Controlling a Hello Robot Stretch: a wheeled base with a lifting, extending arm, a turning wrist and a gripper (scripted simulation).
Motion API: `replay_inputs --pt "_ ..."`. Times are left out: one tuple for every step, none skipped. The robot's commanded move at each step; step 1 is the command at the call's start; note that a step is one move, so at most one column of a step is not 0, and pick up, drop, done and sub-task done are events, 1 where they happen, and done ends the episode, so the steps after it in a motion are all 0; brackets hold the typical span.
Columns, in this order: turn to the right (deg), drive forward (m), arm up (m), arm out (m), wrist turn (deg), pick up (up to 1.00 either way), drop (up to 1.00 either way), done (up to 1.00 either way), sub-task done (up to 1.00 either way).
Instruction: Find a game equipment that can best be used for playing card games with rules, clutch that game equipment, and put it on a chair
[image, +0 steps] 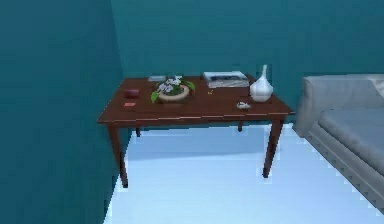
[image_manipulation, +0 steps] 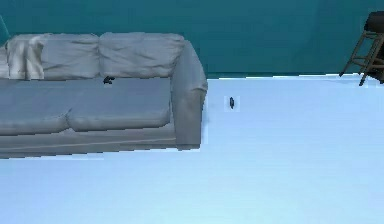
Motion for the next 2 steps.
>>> replay_inputs --pt "-3.0 0.00 0.00 0.00 0.0 0.00 0.00 0.00 0.00" --pt "0.0 0.65 0.00 0.00 0.0 0.00 0.00 0.00 0.00"
